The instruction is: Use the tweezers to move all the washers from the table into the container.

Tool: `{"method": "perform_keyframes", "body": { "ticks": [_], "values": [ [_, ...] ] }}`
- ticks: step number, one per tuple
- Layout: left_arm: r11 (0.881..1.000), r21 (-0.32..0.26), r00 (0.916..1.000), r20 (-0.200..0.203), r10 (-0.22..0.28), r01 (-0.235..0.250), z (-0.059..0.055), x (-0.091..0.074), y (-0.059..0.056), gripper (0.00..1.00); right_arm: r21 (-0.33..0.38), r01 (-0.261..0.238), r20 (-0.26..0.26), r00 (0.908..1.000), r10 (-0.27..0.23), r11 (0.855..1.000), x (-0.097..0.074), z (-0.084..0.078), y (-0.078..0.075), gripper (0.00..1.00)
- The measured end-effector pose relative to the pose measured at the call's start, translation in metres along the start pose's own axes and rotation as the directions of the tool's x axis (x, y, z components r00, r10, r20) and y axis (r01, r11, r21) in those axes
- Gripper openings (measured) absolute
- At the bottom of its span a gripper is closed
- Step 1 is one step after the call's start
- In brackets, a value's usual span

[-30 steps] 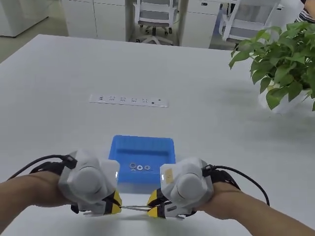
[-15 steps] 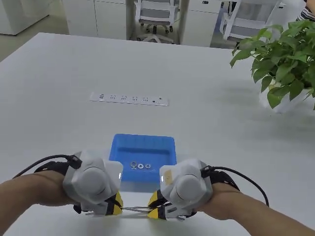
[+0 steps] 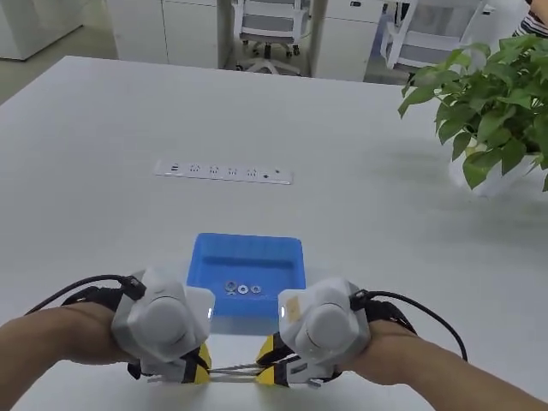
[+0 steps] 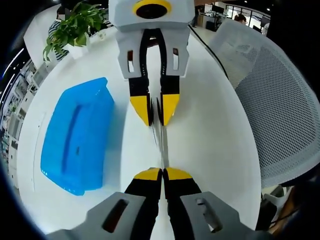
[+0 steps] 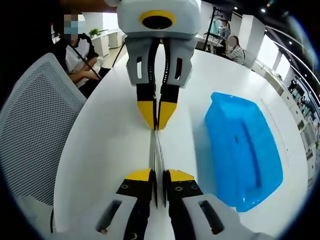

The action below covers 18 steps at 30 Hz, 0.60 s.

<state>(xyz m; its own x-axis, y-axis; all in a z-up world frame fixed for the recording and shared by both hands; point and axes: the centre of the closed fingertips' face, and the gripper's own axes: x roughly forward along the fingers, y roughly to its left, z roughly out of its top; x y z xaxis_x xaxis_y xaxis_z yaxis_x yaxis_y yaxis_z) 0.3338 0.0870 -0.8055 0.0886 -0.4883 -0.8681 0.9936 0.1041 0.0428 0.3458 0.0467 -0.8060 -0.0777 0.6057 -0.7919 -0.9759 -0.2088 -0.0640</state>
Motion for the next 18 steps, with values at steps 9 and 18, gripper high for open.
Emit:
{"method": "perform_keyframes", "body": {
  "ticks": [9, 18],
  "values": [
    [1.000, -0.004, 1.0000, -0.003, -0.004, 0.004, -0.0009, -0.0007, -0.0012, 0.08, 0.002, 0.002, -0.010, 0.9999, -0.002, 1.000, -0.0014, -0.0017, 0.0001, 0.14],
    [1.000, -0.021, 0.9999, -0.008, -0.008, 0.007, -0.0039, -0.0031, -0.0054, 0.14, -0.016, 0.028, -0.020, 0.9994, -0.028, 0.999, -0.0047, -0.0038, 0.0000, 0.21]
  ]
}}
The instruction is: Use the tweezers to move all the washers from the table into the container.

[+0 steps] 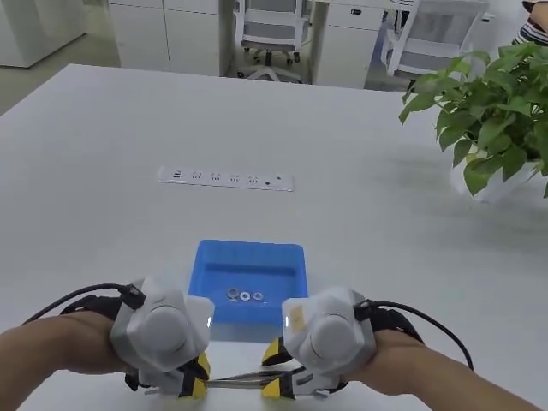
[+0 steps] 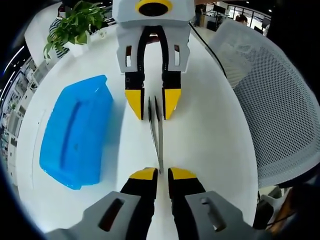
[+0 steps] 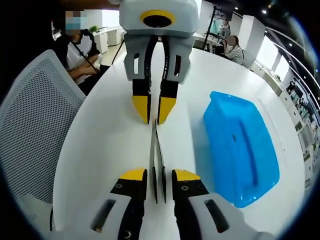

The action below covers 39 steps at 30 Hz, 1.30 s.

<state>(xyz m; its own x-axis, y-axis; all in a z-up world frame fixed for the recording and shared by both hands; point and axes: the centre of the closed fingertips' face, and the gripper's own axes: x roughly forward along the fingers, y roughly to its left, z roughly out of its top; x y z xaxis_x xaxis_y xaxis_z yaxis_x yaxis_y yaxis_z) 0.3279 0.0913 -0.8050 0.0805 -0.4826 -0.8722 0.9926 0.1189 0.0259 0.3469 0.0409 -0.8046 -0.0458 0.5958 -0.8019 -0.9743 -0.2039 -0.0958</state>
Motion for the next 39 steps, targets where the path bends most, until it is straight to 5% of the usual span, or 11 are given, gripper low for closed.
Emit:
{"method": "perform_keyframes", "body": {
  "ticks": [8, 14, 21, 23, 27, 35, 39],
  "values": [
    [0.999, -0.047, 0.9990, 0.038, 0.026, -0.024, 0.002, -0.009, -0.005, 0.21, 0.065, 0.080, 0.036, 0.9959, -0.083, 0.995, -0.021, -0.001, -0.009, 0.29],
    [0.983, -0.162, 0.9861, 0.131, 0.102, -0.080, 0.012, -0.026, 0.001, 0.30, 0.214, 0.183, 0.095, 0.9738, -0.207, 0.960, -0.047, 0.000, -0.022, 0.40],
    [0.937, -0.309, 0.9349, 0.256, 0.246, -0.162, 0.025, -0.056, 0.015, 0.49, 0.357, 0.257, 0.140, 0.9359, -0.323, 0.898, -0.074, -0.007, -0.028, 0.55],
    [0.920, -0.343, 0.9139, 0.283, 0.291, -0.187, 0.028, -0.064, 0.018, 0.56, 0.405, 0.298, 0.152, 0.9102, -0.385, 0.864, -0.086, -0.011, -0.033, 0.61],
    [0.878, -0.419, 0.8610, 0.330, 0.387, -0.234, 0.032, -0.078, 0.024, 0.68, 0.457, 0.323, 0.176, 0.8805, -0.440, 0.829, -0.100, -0.014, -0.034, 0.72],
    [0.826, -0.492, 0.8095, 0.344, 0.475, -0.276, 0.033, -0.089, 0.020, 0.86, 0.500, 0.354, 0.174, 0.8527, -0.493, 0.790, -0.118, -0.018, -0.027, 0.90],
    [0.797, -0.537, 0.7929, 0.342, 0.505, -0.276, 0.032, -0.095, 0.018, 0.91, 0.509, 0.368, 0.188, 0.8351, -0.517, 0.779, -0.128, -0.012, -0.025, 0.94]
  ]
}}
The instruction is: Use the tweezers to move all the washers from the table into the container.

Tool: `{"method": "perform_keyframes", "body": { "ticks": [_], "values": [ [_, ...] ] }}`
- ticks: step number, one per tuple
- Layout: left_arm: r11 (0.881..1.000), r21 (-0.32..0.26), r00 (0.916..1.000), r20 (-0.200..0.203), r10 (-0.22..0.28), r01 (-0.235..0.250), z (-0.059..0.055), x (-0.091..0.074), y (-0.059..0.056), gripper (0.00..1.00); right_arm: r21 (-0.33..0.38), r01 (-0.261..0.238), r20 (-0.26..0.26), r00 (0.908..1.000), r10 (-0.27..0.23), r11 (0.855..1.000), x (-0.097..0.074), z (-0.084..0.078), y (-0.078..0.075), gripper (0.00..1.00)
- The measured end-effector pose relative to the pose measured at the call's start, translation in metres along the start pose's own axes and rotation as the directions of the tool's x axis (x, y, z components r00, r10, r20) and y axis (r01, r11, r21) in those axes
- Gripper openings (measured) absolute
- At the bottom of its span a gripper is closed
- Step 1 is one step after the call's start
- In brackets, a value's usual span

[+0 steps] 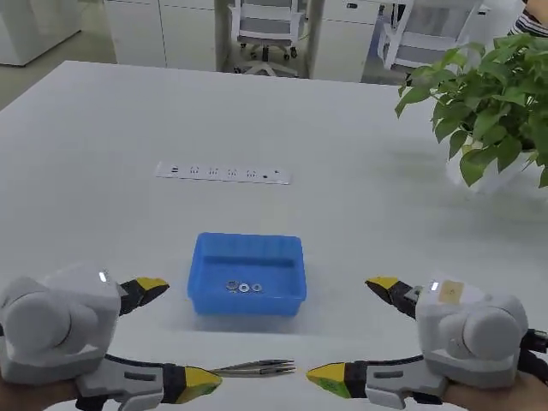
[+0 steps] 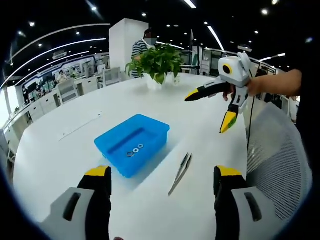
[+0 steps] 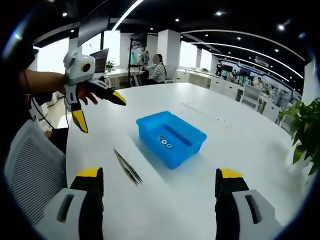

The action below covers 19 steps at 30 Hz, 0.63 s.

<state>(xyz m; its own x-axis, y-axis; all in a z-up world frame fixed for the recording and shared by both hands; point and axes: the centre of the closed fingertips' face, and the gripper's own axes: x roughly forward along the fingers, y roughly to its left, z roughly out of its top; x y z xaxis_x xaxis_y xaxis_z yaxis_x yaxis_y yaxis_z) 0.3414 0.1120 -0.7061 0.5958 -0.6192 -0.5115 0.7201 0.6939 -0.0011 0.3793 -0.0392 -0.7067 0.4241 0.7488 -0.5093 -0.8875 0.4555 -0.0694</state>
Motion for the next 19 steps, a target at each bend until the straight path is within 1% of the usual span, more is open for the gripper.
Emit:
{"method": "perform_keyframes", "body": {
  "ticks": [4, 5, 9, 12, 19],
  "values": [
    [0.999, 0.010, 0.9993, 0.009, 0.035, -0.035, 0.003, -0.006, 0.000, 0.98, 0.005, 0.008, 0.013, 0.9999, -0.008, 1.000, -0.003, 0.004, 0.003, 1.00],
    [0.999, 0.010, 0.9991, 0.009, 0.041, -0.041, 0.004, -0.007, 0.000, 0.99, 0.006, 0.004, 0.012, 0.9999, -0.004, 1.000, -0.003, 0.004, 0.005, 1.00],
    [0.999, 0.015, 0.9989, 0.008, 0.046, -0.046, 0.005, -0.011, -0.002, 0.99, 0.002, -0.006, 0.008, 0.9999, 0.006, 1.000, -0.005, 0.002, 0.011, 1.00],
    [0.999, 0.014, 0.9990, -0.002, 0.044, -0.044, 0.003, -0.012, -0.001, 0.99, -0.001, -0.009, 0.001, 1.0000, 0.009, 1.000, -0.007, 0.000, 0.014, 1.00],
    [0.999, 0.009, 0.9989, 0.012, 0.045, -0.045, 0.006, -0.012, -0.001, 0.99, -0.005, -0.017, 0.001, 0.9999, 0.017, 1.000, -0.009, 0.001, 0.017, 1.00]
  ]
}}
